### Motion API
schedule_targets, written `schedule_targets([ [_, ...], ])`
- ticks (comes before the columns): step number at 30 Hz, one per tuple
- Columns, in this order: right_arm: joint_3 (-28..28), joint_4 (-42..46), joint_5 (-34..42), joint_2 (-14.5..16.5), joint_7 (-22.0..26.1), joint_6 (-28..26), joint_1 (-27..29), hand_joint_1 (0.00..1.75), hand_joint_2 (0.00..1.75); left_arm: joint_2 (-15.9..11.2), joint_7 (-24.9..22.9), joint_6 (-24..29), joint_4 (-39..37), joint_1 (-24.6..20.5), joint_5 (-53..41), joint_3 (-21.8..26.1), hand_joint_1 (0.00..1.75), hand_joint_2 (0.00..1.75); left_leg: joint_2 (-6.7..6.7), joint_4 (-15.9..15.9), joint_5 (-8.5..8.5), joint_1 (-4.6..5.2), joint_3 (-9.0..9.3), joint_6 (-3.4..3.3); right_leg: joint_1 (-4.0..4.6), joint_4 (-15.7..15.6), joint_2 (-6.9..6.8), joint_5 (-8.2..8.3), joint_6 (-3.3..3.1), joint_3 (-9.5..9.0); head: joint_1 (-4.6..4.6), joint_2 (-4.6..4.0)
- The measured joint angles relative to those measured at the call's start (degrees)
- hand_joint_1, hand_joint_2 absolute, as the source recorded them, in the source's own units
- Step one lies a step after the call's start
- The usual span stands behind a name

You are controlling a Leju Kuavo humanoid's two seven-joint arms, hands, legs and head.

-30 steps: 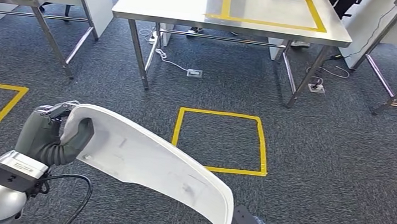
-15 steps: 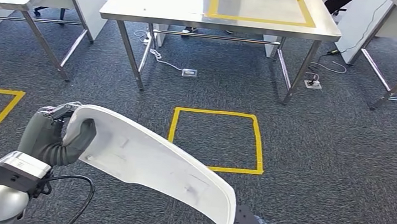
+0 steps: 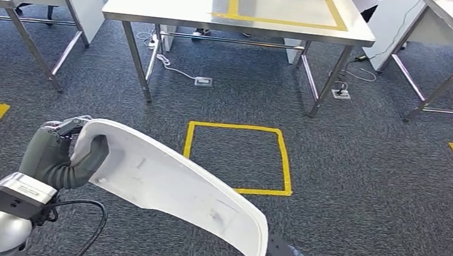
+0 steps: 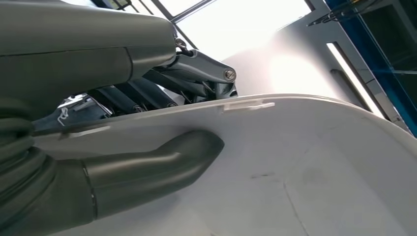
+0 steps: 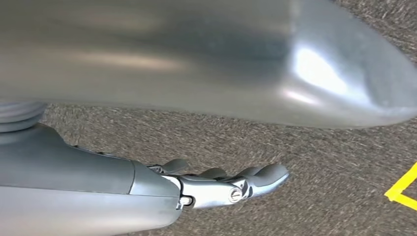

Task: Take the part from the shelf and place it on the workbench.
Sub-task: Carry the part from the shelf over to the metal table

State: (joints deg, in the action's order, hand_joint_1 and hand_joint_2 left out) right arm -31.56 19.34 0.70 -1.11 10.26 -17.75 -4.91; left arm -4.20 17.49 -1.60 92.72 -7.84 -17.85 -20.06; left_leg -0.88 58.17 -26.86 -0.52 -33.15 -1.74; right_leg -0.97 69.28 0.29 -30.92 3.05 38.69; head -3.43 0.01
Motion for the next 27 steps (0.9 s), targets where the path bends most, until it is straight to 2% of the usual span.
schedule_targets([
  [2,0.01,-0.02,0.01,-0.02,0.06,-0.21,-0.1,0.0,0.0,-0.01,0.0,0.0,0.05,-0.01,0.01,0.0,1.75,1.75,-0.21,0.23,-0.2,0.16,0.02,0.4,0.17,-7.95,-0.84,3.07,-0.54,-3.86,0.0,0.01],
  [3,0.02,-0.02,0.02,-0.03,0.1,-0.34,-0.12,0.0,0.0,-0.01,0.0,0.0,0.08,-0.01,0.01,-0.01,1.75,1.75,-0.29,0.31,-0.27,0.26,0.0,0.7,0.31,-10.23,-1.09,3.67,-0.89,-4.92,0.0,0.01],
  [6,0.02,-0.05,0.08,-0.03,0.16,-0.54,-0.04,0.0,0.0,-0.02,0.0,0.0,0.17,-0.02,0.01,-0.03,1.75,1.75,-0.46,0.17,-0.27,0.32,0.03,1.8,0.5,-11.2,-0.89,3.91,-1.97,-5.16,0.0,0.0],
  [8,0.02,-0.06,0.08,-0.03,0.16,-0.56,-0.07,0.0,0.0,-0.07,0.01,0.0,0.29,-0.05,0.01,-0.03,1.75,1.75,-0.17,1.65,-1.38,0.19,-0.53,2.52,0.26,-11.53,-0.69,4.19,-2.65,-5.34,-0.02,-0.01],
  [9,0.02,-0.06,0.08,-0.02,0.16,-0.56,-0.11,0.0,0.0,-0.1,0.02,0.0,0.33,-0.05,0.01,-0.03,1.75,1.75,0.07,3.97,-2.83,0.11,-1.54,2.81,0.13,-11.67,-0.61,4.29,-2.88,-5.42,-0.03,0.0],
  [11,0.02,-0.06,0.07,0.02,0.13,-0.55,-0.15,0.0,0.0,-0.15,0.02,0.0,0.26,-0.01,0.01,-0.04,1.75,1.75,0.4,11.55,-6.57,0.03,-5.04,3.22,0.12,-11.68,-0.45,4.29,-3.07,-5.41,-0.04,0.0],
  [12,0.02,-0.06,0.08,0.03,0.11,-0.53,-0.13,0.0,0.0,-0.18,0.02,0.0,0.21,0.02,0.01,-0.04,1.75,1.75,0.44,14.85,-7.72,-0.01,-6.65,3.34,0.12,-11.68,-0.36,4.28,-3.08,-5.4,-0.04,0.01],
  [13,0.02,-0.06,0.08,0.04,0.11,-0.52,-0.12,0.0,0.0,-0.21,0.01,0.0,0.18,0.04,0.01,-0.04,1.75,1.75,0.45,16.46,-7.79,-0.05,-7.45,3.4,0.1,-11.66,-0.25,4.27,-3.08,-5.41,-0.04,0.01],
  [14,0.02,-0.06,0.07,0.04,0.12,-0.5,-0.12,0.0,0.0,-0.23,0.01,0.0,0.16,0.02,0.01,-0.03,1.75,1.75,0.45,15.68,-6.71,-0.11,-7.12,3.41,0.07,-11.63,-0.13,4.25,-3.04,-5.46,-0.04,0.01],
  [16,0.02,-0.06,0.02,0.07,0.16,-0.44,-0.13,0.0,0.0,-0.27,0.01,0.0,0.21,-0.05,0.02,-0.03,1.75,1.75,0.56,8.53,-2.82,-0.3,-3.65,3.38,-0.03,-11.45,0.14,4.09,-2.74,-5.61,-0.04,0.01],
  [17,0.02,-0.06,0.01,0.08,0.17,-0.42,-0.16,0.0,0.0,-0.26,0.01,0.0,0.24,-0.1,0.02,-0.04,1.75,1.75,0.73,4.79,-1.46,-0.33,-1.86,3.21,0.04,-11.23,0.28,3.95,-2.44,-5.58,-0.04,0.01],
  [18,0.02,-0.06,0.0,0.07,0.17,-0.42,-0.18,0.0,0.0,-0.25,0.01,0.01,0.27,-0.13,0.03,-0.04,1.75,1.75,0.9,2.1,-0.64,-0.42,-0.59,2.95,0.18,-10.99,0.41,3.8,-2.24,-5.48,-0.02,0.0],
  [19,0.02,-0.06,0.0,0.05,0.17,-0.42,-0.18,0.0,0.0,-0.25,0.01,0.01,0.28,-0.14,0.03,-0.02,1.75,1.75,1.06,0.82,-0.48,-0.46,-0.07,2.67,0.35,-10.84,0.5,3.75,-2.26,-5.35,0.01,0.0],
  [22,0.01,-0.07,0.0,0.03,0.17,-0.41,-0.13,0.0,0.0,-0.2,0.02,0.02,0.32,-0.15,0.03,0.02,1.75,1.75,1.17,0.62,-0.41,-0.33,-0.12,1.89,0.51,-11.09,0.58,3.95,-2.6,-5.31,0.07,0.0],
  [27,0.0,-0.08,0.0,0.04,0.17,-0.4,-0.16,0.0,0.0,-0.17,0.02,0.02,0.33,-0.17,0.03,0.02,1.75,1.75,1.14,0.65,-0.41,-0.09,-0.17,1.2,0.33,-11.87,0.57,4.37,-1.68,-5.64,0.07,-0.01],
])
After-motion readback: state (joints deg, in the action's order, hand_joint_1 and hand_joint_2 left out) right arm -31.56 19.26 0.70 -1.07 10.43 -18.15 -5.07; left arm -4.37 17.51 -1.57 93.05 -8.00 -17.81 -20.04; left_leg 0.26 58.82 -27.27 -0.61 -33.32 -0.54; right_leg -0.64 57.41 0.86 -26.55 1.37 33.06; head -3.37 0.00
